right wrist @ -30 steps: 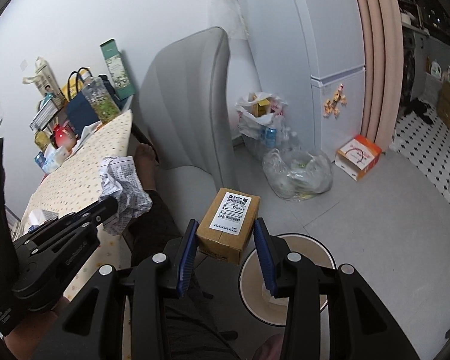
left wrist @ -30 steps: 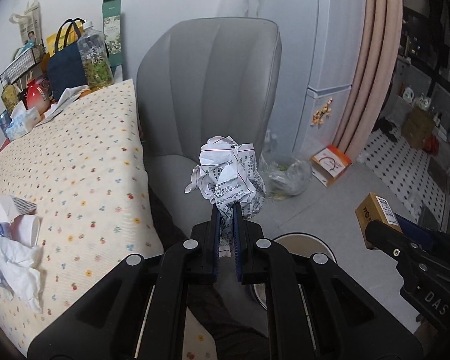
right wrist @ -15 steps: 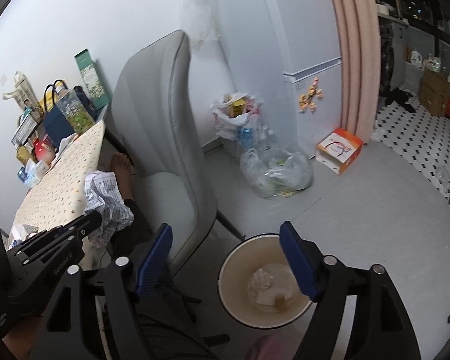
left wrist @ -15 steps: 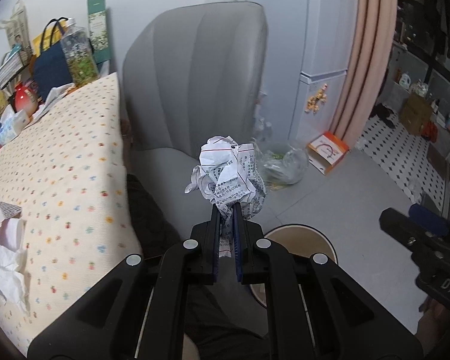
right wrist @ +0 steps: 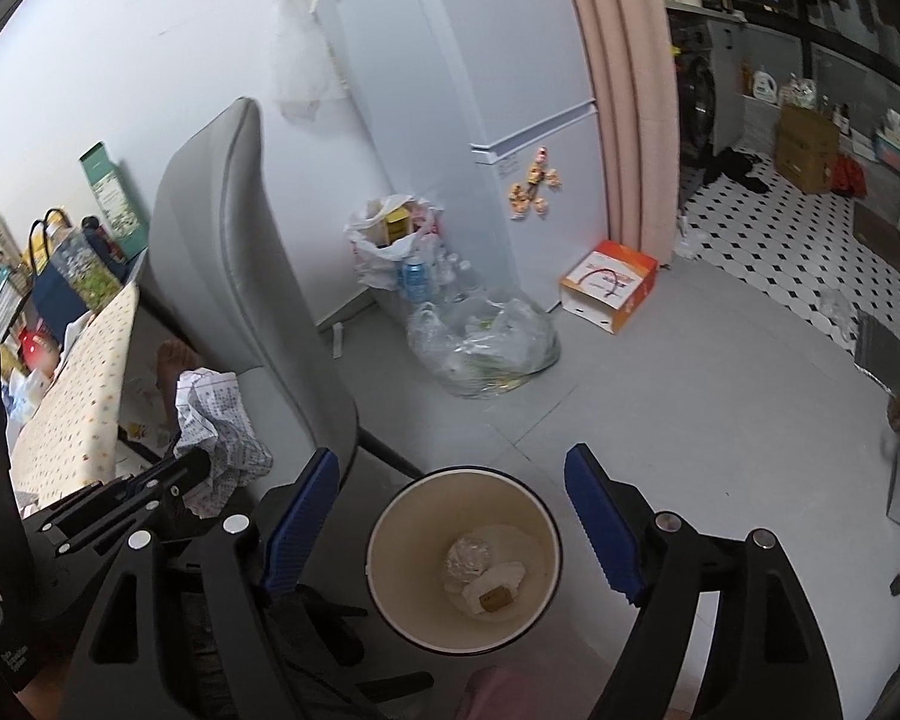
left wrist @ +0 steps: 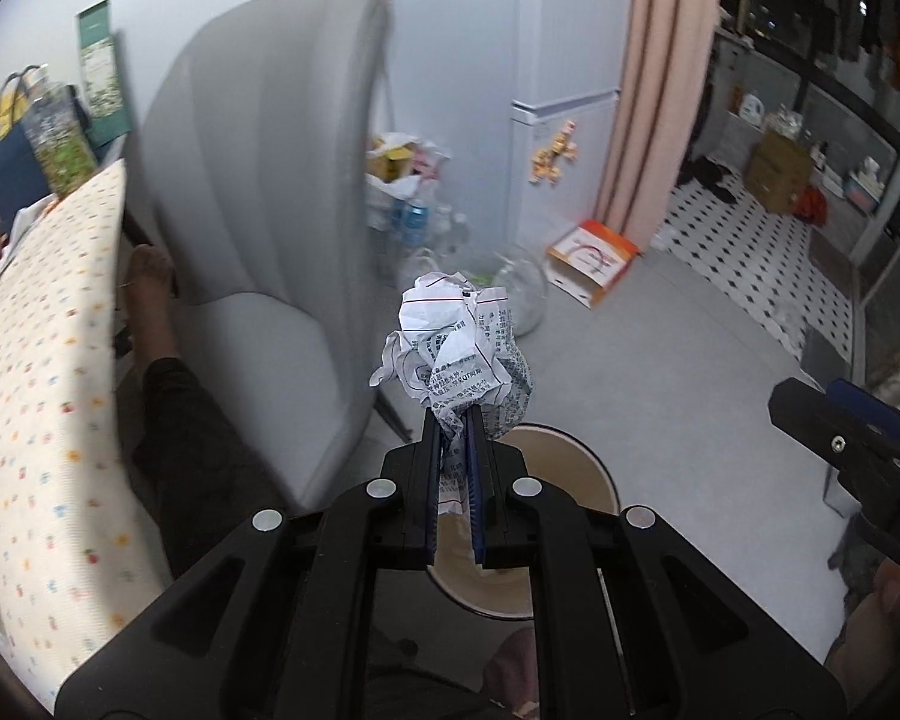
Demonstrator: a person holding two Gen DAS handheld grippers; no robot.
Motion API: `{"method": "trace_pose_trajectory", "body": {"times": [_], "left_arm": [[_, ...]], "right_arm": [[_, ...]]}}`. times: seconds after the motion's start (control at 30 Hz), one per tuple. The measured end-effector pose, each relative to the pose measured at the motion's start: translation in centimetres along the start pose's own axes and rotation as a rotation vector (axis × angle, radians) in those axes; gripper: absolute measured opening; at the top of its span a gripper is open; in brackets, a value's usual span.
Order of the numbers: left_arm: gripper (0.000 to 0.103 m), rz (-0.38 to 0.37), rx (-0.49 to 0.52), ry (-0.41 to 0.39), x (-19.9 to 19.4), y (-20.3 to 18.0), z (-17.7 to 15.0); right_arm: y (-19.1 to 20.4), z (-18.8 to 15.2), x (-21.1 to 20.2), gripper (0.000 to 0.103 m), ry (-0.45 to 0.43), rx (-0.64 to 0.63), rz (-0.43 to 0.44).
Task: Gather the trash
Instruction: 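Open both grippers to drop the paper and box into the bin, then move both grippers back toward the remaining trash on the table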
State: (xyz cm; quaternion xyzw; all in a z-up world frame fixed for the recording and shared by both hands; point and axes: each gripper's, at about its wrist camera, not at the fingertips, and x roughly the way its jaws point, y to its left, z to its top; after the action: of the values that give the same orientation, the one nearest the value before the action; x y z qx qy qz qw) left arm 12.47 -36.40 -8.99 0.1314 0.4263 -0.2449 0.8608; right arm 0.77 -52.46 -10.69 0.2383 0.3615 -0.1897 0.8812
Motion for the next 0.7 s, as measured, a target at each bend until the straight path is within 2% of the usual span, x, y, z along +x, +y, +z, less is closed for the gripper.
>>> {"method": "trace_pose_trajectory", "body": {"times": [0.07,0.13,0.23,0.3,0.4,0.5,0.6,0.7], "left_arm": [[0.01,-0.032,0.005,0.016,0.5,-0.9,0.1],[0.019,-0.07,-0.005,0.037,1.1,-1.5,0.2],[0.037,-0.089,0.004,0.053,1.4,-2.0,0.2],[0.054,-0.091,-0.001,0.052,1.4,-2.0,0.2],[0.069,-0.075,-0.01,0.036,0.8,-1.3,0.3],[0.078,-0.049,-0.024,0.01,-0.2,-0.4,0.5],[0.09,-0.012,-0.048,-0.017,-1.4,1.1,0.7],[0.095,0.017,-0.082,-0.049,-2.9,3.1,0.6]], "right_arm": [[-1.0,0.0,0.1,0.078,-0.001,0.017,-0.007],[-1.8,0.1,0.1,0.078,-0.006,0.042,-0.017],[-2.4,0.1,0.1,0.078,-0.012,0.052,-0.026],[-2.5,0.2,0.1,0.078,-0.013,0.056,-0.025],[-2.1,0.4,0.4,0.078,-0.012,0.055,-0.017],[-1.5,0.2,0.4,0.079,-0.01,0.042,-0.002],[-0.3,0.0,0.1,0.085,-0.016,0.021,0.018],[0.9,0.1,-0.3,0.091,-0.023,0.0,0.038]]}}
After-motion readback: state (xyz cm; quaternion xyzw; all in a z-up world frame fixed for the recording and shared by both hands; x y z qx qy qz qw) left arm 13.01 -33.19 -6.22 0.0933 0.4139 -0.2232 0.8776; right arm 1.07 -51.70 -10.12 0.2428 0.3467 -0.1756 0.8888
